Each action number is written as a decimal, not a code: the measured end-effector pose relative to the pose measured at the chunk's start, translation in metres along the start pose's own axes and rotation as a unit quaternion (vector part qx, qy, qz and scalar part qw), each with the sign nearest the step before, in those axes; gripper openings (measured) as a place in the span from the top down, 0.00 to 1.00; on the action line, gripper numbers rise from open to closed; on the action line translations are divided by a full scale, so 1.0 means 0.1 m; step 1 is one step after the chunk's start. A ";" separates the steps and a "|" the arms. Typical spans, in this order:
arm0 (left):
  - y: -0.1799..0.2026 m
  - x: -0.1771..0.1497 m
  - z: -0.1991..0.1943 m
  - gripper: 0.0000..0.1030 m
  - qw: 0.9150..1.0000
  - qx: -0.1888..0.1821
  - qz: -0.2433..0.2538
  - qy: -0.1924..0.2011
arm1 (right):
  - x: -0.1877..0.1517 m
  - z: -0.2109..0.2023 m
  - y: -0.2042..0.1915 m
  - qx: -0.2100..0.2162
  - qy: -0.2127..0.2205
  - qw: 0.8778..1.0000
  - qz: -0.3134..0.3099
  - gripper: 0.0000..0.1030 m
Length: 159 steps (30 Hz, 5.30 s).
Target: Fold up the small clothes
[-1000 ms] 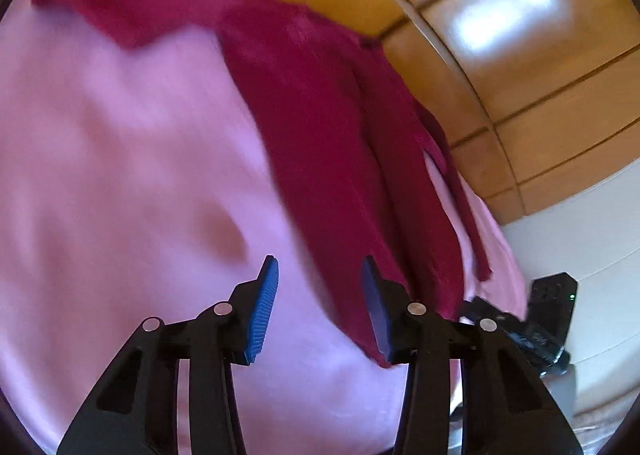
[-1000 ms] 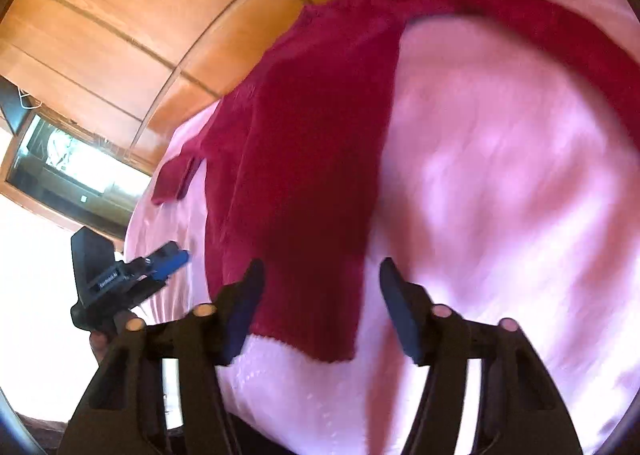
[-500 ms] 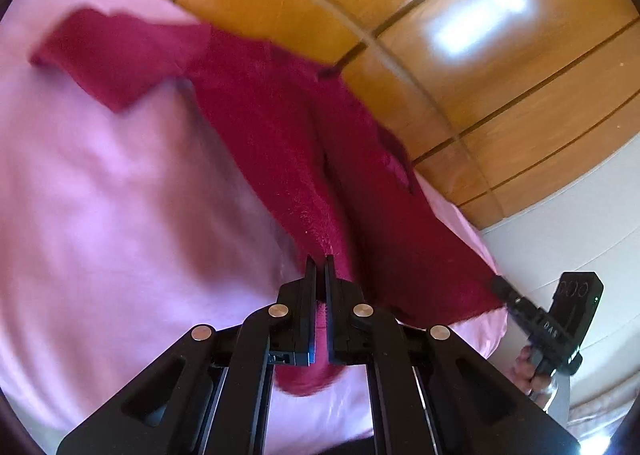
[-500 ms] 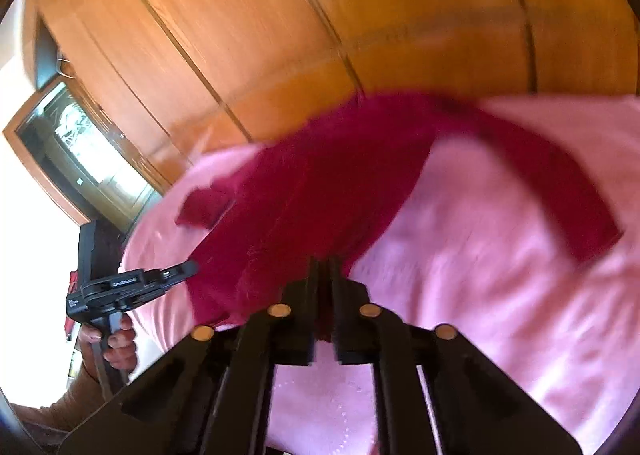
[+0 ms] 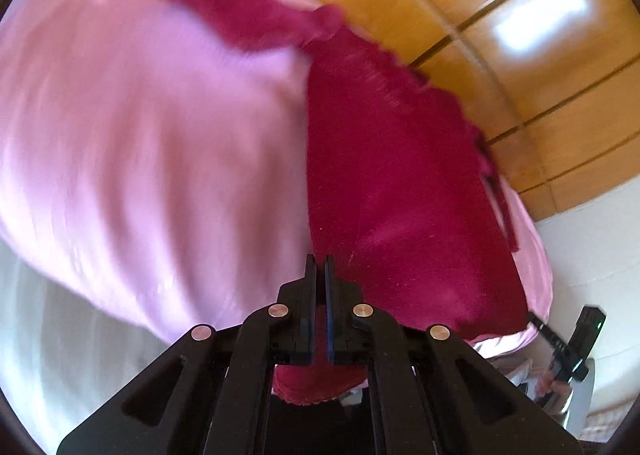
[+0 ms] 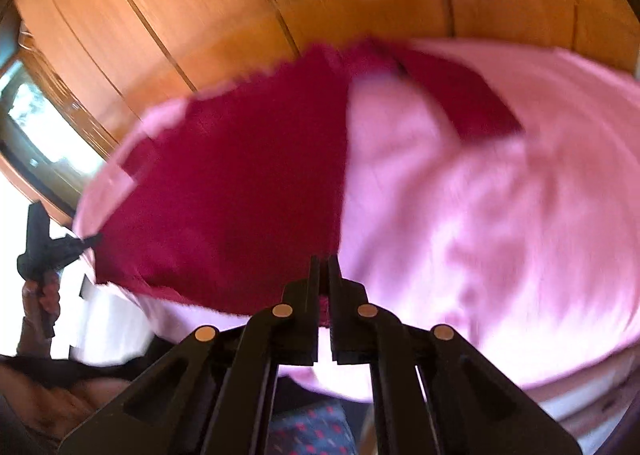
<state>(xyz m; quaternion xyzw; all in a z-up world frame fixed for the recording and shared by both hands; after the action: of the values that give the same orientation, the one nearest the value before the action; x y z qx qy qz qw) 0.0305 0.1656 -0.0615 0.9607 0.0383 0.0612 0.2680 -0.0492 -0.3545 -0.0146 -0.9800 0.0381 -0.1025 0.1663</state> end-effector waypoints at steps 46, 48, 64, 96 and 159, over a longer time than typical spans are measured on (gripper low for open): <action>-0.92 1.96 -0.97 0.95 0.956 0.158 -0.072 0.238 | 0.93 1.45 -1.68 -0.007 0.015 0.988 -0.155 0.04; -1.18 1.94 -1.30 0.95 0.951 0.125 -0.121 0.257 | 0.95 1.45 -1.69 -0.007 0.015 0.988 -0.153 0.04; -2.70 2.19 -1.62 0.98 0.880 0.246 -0.358 0.192 | 0.93 1.48 -1.74 -0.032 0.018 0.988 -0.152 0.04; -0.08 -0.21 0.13 0.97 0.999 0.031 0.039 0.015 | 0.41 0.85 -0.56 -0.031 -0.003 0.999 -0.036 0.88; 1.13 0.71 0.93 0.28 0.973 0.171 0.146 0.059 | 2.48 -0.02 3.01 -0.235 0.067 0.925 0.289 0.96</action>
<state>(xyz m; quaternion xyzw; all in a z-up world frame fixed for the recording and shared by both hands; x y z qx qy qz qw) 0.1183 0.0296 -0.0750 0.9823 -0.0764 0.1484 0.0849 0.1803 -0.6657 -0.0664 -0.9281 0.3541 -0.1038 -0.0497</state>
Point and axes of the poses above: each gripper's, at about its wrist camera, not at the fingertips, and z roughly the way its jaws point, y to its right, x to its top, the point moved 4 cm from there along z, roughly the way its jaws point, and after that the axes turned 15 degrees about -y, right-handed, at the moved point
